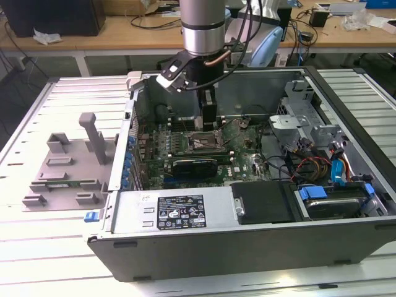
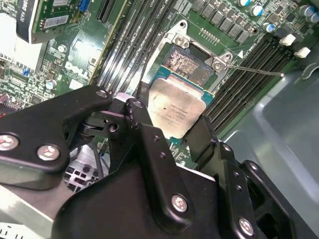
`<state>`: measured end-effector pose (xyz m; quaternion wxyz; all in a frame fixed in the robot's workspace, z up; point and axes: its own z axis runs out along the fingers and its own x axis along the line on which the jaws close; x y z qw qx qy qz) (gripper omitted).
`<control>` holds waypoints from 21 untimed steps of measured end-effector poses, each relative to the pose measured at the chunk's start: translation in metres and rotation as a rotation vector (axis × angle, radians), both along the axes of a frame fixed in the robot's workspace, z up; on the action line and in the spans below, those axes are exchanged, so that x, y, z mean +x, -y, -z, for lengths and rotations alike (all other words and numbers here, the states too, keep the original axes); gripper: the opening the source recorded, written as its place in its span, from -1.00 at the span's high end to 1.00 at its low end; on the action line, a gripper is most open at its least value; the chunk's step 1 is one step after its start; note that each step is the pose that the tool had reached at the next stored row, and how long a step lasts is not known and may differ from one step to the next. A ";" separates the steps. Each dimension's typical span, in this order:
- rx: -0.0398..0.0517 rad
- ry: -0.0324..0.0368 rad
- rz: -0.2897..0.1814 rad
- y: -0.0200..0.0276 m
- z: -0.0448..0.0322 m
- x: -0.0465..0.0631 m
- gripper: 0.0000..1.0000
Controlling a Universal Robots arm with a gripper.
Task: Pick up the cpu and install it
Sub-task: 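Place the cpu into insertion slot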
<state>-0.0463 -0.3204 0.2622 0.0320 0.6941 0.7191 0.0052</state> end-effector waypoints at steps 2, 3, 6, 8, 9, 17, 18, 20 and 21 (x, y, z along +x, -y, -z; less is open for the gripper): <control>0.0000 0.0002 0.000 0.0000 0.0034 0.000 -0.08; -0.0001 0.0002 0.000 0.0000 0.0037 0.000 -0.08; -0.0001 0.0002 0.000 0.0000 0.0038 0.000 -0.08; 0.0002 0.0003 0.000 -0.0001 0.0059 0.000 -0.08; 0.0001 0.0003 0.000 0.0000 0.0087 0.000 -0.08; -0.0001 0.0006 0.000 0.0000 0.0253 0.000 -0.08; -0.0001 0.0007 0.000 -0.0001 0.0257 0.000 -0.08; 0.0000 0.0007 0.000 -0.0004 0.0268 0.000 -0.08; -0.0001 0.0006 0.000 -0.0004 0.0270 0.000 -0.08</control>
